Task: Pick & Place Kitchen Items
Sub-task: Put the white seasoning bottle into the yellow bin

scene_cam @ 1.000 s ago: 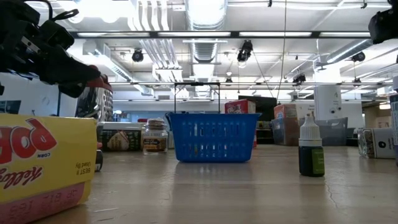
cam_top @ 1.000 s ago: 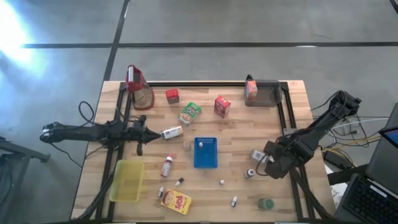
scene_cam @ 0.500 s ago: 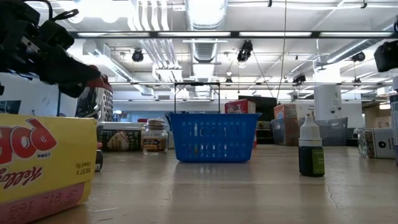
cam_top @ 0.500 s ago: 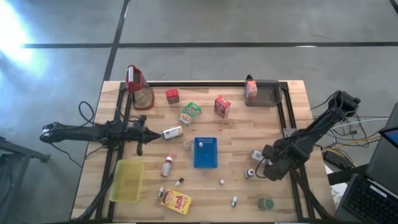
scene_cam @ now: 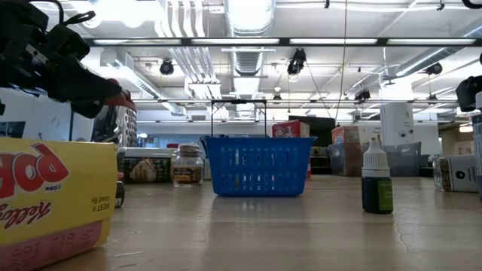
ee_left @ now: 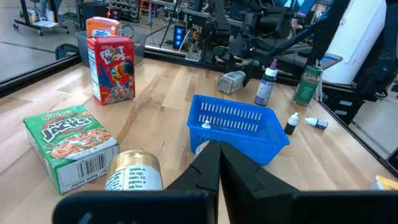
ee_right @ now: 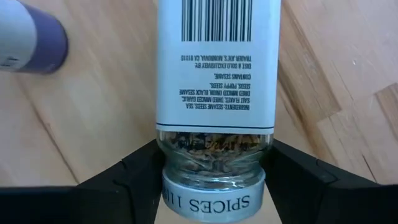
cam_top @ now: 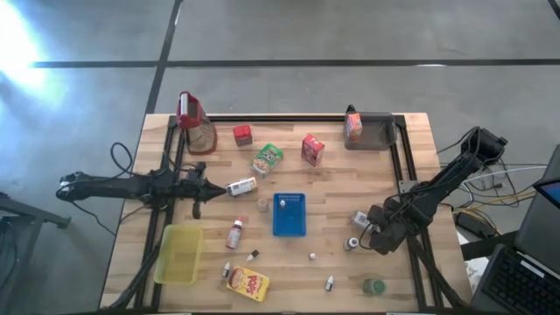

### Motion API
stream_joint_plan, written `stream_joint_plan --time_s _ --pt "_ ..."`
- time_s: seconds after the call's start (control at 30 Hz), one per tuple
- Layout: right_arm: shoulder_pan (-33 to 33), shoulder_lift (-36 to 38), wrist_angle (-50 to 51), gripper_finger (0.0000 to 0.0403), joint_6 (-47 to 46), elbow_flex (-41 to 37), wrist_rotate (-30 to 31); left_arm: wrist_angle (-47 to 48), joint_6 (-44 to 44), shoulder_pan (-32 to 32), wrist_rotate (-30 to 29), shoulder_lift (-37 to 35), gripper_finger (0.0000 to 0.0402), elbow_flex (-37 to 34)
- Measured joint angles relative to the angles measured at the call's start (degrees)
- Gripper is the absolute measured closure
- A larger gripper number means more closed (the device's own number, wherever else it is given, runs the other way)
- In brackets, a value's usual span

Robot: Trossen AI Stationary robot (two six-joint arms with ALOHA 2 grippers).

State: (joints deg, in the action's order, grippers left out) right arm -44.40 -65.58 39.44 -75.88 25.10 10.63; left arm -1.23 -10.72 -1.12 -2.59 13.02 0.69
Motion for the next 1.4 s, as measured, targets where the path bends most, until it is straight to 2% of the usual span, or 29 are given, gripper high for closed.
stream_joint_plan --time_s 0.33,0.97,1.4 --pt "0.0 0.0 -0.72 0.0198 -0.03 -0.11 0.0 0.0 0.0 0.01 0.0 -0.02 0.039 0.0" --pt "0.04 0.07 -1.29 0.0193 0.02 -0.11 -0.17 -0.01 0.0 0.01 0.0 -0.02 0.039 0.0" --pt "0.22 0.06 -0.63 0.0198 6.9 -0.11 -0.03 -0.02 -0.01 0.01 0.0 -0.01 0.039 0.0"
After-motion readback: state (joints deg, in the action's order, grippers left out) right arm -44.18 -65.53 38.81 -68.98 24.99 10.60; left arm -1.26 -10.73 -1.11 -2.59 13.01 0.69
